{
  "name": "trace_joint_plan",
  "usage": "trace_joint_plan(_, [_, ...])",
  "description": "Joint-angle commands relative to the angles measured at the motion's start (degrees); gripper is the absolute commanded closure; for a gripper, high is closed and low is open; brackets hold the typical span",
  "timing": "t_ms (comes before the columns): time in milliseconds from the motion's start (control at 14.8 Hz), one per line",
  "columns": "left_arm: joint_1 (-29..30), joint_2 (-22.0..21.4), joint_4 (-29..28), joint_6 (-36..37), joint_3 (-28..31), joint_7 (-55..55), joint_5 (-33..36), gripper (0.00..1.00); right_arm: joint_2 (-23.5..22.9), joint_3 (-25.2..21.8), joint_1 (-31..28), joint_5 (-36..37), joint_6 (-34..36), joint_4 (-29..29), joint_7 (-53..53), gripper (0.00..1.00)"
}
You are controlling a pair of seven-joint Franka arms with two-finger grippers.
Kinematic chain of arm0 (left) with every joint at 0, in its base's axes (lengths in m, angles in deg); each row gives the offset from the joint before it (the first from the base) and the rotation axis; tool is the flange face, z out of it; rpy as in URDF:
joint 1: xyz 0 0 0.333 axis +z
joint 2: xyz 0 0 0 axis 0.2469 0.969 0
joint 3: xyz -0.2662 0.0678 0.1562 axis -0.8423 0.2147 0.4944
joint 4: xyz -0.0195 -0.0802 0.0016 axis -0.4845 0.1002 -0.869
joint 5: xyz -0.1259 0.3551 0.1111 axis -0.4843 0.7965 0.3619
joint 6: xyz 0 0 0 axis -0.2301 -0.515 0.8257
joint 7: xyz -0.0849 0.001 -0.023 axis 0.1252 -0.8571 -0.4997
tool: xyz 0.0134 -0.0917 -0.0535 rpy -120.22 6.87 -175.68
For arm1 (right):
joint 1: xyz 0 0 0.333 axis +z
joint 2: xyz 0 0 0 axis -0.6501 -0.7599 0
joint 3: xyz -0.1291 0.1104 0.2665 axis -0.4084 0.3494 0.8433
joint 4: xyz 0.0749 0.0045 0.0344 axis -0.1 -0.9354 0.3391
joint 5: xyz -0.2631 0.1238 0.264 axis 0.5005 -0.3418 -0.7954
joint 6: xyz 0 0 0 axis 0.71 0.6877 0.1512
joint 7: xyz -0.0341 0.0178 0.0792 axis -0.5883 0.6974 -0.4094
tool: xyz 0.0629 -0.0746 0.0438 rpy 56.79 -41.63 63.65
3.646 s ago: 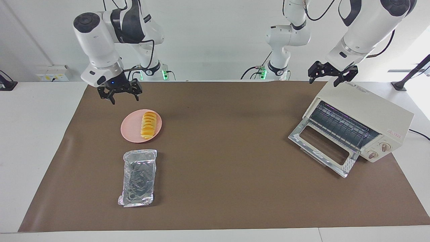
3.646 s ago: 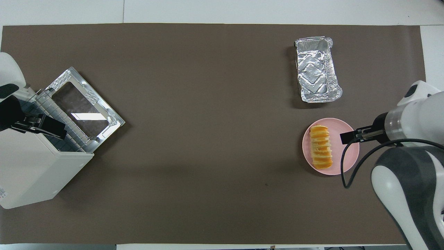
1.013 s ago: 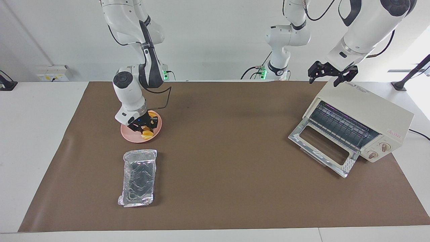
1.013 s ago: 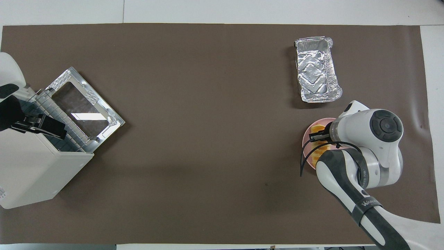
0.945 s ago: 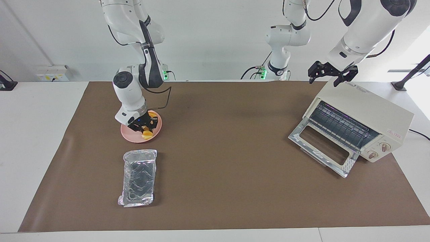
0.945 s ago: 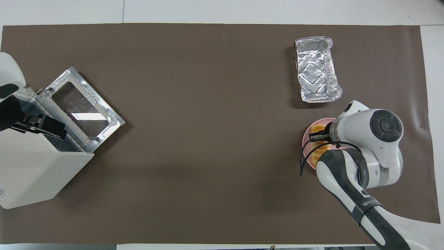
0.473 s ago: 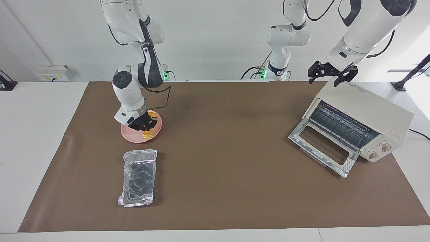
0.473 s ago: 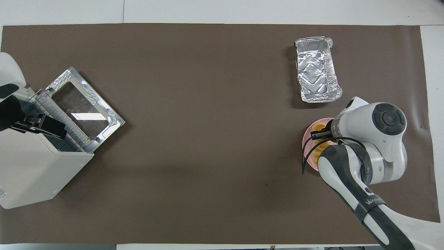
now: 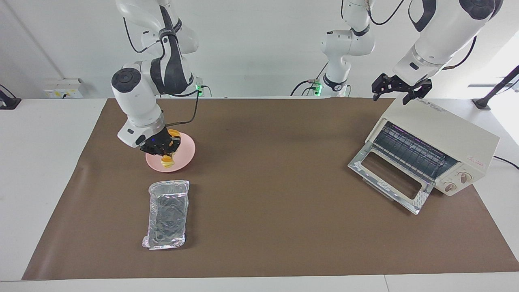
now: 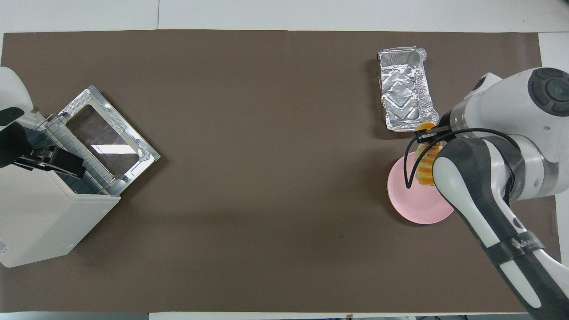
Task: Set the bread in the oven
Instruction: 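Carry the bread with the right gripper and lower it into the foil tray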
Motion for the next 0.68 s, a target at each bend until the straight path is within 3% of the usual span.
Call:
trace_joint_plan(0, [0.86, -0.76, -0.28, -0.40, -0.48, -0.35, -0.57, 0.00, -5.24, 0.42, -1.29, -0.47, 0.08, 8.52, 4.09, 1.00])
trace_joint_plan(270, [0.86, -0.76, -0.28, -0.40, -0.48, -0.35, -0.57, 0.00, -9.97, 0.34, -1.38, -0.20, -0.37, 14.93, 5.60, 1.00])
trace_joint_plan(608, [0.86, -0.76, -0.28, -0.40, -0.48, -0.35, -0.57, 0.00, -29.55, -0.10, -1.20, 0.06, 6.04, 39.16, 5.42, 1.00])
